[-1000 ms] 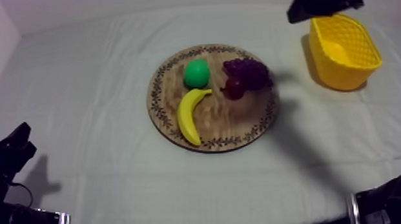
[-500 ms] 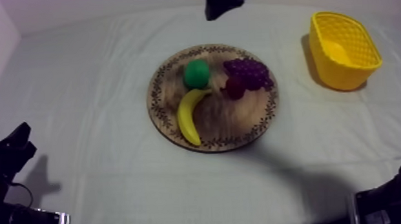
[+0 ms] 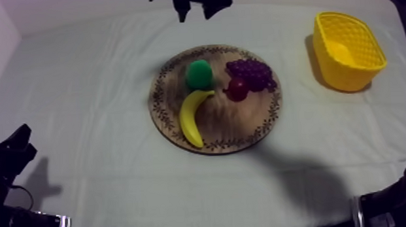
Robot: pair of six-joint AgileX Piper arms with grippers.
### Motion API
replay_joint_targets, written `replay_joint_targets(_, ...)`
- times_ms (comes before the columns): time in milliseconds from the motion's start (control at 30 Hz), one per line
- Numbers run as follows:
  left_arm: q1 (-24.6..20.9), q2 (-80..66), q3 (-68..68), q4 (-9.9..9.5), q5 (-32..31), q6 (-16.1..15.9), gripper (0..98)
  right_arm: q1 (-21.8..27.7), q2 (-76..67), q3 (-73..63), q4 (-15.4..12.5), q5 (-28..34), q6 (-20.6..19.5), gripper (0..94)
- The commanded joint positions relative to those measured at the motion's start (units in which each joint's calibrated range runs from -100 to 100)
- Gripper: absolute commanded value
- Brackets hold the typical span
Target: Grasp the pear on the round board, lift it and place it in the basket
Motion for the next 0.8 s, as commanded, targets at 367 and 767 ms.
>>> replay_joint_targets(367, 0.0, 0.0, 0.0, 0.01, 0.0, 0.0, 0.1, 0.7, 7.2, 0.4, -0.6, 0.5, 0.2, 67.4)
replay_joint_targets(767, 0.0, 0.0, 0.0, 0.01, 0.0, 0.0, 0.1, 2.0, 20.8, -5.0, -0.9, 0.4, -0.7, 69.9)
